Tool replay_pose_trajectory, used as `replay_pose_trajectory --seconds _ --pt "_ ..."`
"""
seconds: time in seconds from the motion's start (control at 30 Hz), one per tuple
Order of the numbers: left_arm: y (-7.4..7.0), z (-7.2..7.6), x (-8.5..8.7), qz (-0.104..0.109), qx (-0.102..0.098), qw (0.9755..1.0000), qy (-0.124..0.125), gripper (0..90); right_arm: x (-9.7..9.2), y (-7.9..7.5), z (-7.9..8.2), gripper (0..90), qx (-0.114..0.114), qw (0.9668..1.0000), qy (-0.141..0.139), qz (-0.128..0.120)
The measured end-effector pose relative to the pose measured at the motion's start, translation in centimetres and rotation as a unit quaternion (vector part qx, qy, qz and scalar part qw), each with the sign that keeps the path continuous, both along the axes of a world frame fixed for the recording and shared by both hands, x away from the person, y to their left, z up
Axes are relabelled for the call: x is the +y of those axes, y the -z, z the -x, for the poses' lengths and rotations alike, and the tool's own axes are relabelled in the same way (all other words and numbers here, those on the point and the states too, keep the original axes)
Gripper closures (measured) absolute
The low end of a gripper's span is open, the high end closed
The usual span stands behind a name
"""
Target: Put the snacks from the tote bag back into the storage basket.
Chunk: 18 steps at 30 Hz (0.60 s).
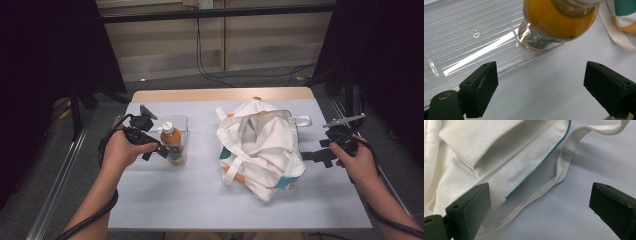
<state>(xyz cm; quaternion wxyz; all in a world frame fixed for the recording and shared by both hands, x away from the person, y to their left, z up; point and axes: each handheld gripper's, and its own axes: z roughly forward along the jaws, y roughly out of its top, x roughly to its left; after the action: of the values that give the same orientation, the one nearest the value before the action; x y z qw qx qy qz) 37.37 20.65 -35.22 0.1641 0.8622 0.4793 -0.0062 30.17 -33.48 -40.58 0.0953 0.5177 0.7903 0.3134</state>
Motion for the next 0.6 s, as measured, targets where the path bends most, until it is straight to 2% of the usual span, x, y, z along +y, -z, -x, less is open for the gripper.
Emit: replay_pose_trajectory --seconds 0.3,0.33,0.37,0.5,0.53,0.6 --pt "0.3 0.8 0.7 0.005 -0.002 1.0 0.003 12.3 -0.1 -0.1 0.4 3.2 -0.001 1.0 -0.006 -0.002" --pt "0.5 1.0 0.7 0.006 -0.003 1.0 -0.003 12.3 -0.1 -0.1 0.4 3.2 0.0 1.0 -0.006 -0.003" --pt "0.5 1.1 0.8 0.002 -0.002 1.0 0.002 12.3 -0.2 -0.1 0.5 3.2 -0.001 1.0 -0.005 -0.002" --pt "0.9 1.5 0.8 0.009 -0.001 1.0 0.001 12.3 -0.2 -0.1 0.6 3.2 -0.002 1.0 -0.007 -0.006" --pt "0.9 1.5 0.9 0.007 -0.006 0.9999 0.007 12.3 -0.2 -0.1 0.6 3.2 -0.002 0.9999 -0.008 -0.007" --pt "1.1 1.7 1.0 0.01 -0.001 0.9999 0.003 12.3 -0.3 -0.1 0.7 3.1 -0.003 1.0 -0.007 -0.005"
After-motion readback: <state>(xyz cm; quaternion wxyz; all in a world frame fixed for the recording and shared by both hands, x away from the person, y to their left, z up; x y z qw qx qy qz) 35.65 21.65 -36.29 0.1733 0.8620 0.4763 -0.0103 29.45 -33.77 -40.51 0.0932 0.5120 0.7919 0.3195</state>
